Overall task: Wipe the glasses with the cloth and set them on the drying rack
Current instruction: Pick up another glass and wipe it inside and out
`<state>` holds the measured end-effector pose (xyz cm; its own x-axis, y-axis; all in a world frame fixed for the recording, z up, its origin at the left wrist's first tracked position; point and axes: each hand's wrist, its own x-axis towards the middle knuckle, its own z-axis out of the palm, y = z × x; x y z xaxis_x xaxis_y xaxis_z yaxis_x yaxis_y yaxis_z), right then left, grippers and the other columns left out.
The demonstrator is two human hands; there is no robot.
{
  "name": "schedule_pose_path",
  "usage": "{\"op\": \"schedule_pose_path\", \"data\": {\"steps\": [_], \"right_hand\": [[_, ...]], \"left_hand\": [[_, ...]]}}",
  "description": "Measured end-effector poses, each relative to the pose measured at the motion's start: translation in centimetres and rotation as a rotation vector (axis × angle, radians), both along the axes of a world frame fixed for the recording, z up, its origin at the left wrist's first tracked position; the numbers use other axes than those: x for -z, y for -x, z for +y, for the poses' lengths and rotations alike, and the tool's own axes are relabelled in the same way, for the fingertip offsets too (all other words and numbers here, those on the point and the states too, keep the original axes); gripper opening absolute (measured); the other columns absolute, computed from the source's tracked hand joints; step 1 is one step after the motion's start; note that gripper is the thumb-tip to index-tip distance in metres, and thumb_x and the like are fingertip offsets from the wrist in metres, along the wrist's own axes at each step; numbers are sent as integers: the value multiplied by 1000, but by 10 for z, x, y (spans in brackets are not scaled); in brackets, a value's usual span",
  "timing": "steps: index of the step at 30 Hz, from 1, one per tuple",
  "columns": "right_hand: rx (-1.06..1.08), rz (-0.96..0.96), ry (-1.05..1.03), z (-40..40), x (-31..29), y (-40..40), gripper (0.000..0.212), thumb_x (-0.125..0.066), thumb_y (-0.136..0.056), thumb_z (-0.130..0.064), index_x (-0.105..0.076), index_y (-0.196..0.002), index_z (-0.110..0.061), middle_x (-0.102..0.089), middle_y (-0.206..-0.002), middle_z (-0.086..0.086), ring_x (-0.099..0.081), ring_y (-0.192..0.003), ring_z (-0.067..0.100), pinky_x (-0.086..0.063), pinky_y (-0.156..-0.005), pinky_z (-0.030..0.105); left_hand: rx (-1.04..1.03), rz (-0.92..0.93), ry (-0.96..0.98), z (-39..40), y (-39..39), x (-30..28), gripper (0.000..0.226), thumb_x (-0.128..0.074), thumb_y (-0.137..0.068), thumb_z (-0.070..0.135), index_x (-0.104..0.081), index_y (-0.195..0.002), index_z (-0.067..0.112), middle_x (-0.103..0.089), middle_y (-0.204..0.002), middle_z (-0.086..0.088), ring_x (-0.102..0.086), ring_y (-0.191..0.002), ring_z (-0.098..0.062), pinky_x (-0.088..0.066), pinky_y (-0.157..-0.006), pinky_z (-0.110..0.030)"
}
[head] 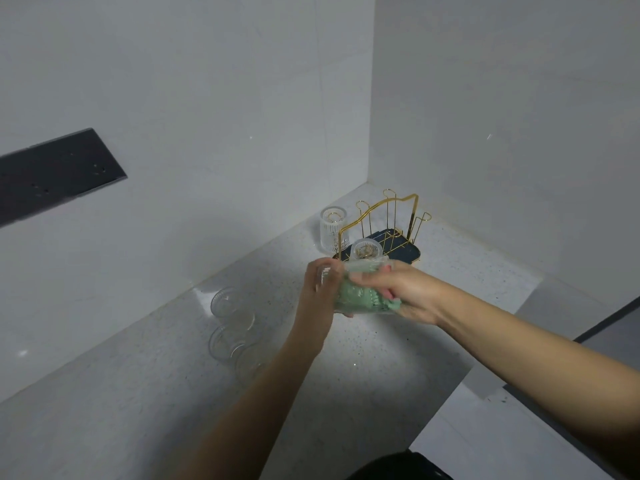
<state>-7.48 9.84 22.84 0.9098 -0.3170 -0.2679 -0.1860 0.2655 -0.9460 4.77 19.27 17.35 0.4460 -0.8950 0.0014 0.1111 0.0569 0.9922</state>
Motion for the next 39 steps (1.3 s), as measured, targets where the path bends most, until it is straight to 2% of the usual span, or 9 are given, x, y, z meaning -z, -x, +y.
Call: {"op": "schedule_pose_path", "data": {"steps": [4, 8, 12, 18, 21, 25, 30, 35, 39], "right_hand": [[-226, 65, 715, 8, 4, 4, 22, -59, -91, -15, -62, -112, -7, -68, -103, 6, -64, -87, 11, -52, -77, 18], [-38, 55, 455, -5, 8, 2, 40, -67, -83, -20, -58, -108, 10, -55, -76, 21, -50, -55, 13, -40, -50, 17], [33, -7, 15, -10, 11, -2, 51, -72, -78, -22, -55, -112, 12, -57, -81, 17, -52, -76, 30, -48, -66, 23], [-248, 84, 828, -1, 10, 7, 23, -60, -90, -21, -62, -112, -14, -67, -107, -1, -62, -94, 8, -50, -86, 21], [-72, 17, 502, -10, 6, 8, 13, -65, -86, -14, -67, -96, -7, -63, -81, 9, -58, -68, 16, -50, -65, 23], [69, -18, 4, -18, 13, 4, 69, -80, -71, -22, -45, -109, 24, -43, -101, 47, -51, -88, 35, -46, -99, 47], [-227, 63, 950, 0, 7, 9, 31, -62, -89, -23, -59, -118, -14, -65, -114, 0, -61, -102, 10, -49, -92, 28], [-21, 15, 421, -12, -1, 10, 12, -66, -81, -8, -63, -92, -7, -60, -62, -3, -54, -52, 5, -46, -55, 20], [27, -56, -42, -8, -4, 10, 19, -59, -83, -3, -61, -102, -2, -72, -83, 2, -66, -74, 14, -58, -70, 24]], "left_hand": [[168, 363, -310, 4, -7, -16, 52, -33, -100, 54, -65, -93, 14, -70, -73, -2, -62, -60, -12, -46, -47, -22], [125, 213, -183, 2, 1, -2, 55, -38, -92, 61, -58, -117, 16, -67, -106, -10, -66, -80, -17, -53, -53, -25], [-48, 17, -50, -7, 6, 6, 54, -53, -81, 60, -51, -118, 20, -64, -112, -10, -70, -80, -17, -54, -51, -25], [307, 368, -326, -1, -8, -9, 63, -25, -99, 61, -65, -105, 12, -73, -83, -5, -66, -66, -13, -50, -49, -21], [201, 238, -176, -2, 2, -3, 69, -43, -86, 73, -56, -122, 16, -68, -110, -8, -69, -87, -19, -54, -61, -28], [10, -17, -25, -11, 3, 8, 74, -59, -75, 67, -48, -124, 12, -61, -119, -17, -69, -89, -21, -53, -56, -28], [283, 444, -300, -10, -8, -14, 65, -33, -99, 57, -57, -121, 2, -70, -85, -11, -67, -58, -16, -51, -47, -22], [240, 227, -173, -10, -2, -2, 77, -51, -76, 77, -52, -127, 19, -64, -119, -9, -70, -95, -21, -56, -62, -28], [99, 75, 9, -13, 1, -1, 68, -63, -70, 75, -58, -109, 19, -67, -104, -10, -71, -76, -17, -55, -52, -27]]}}
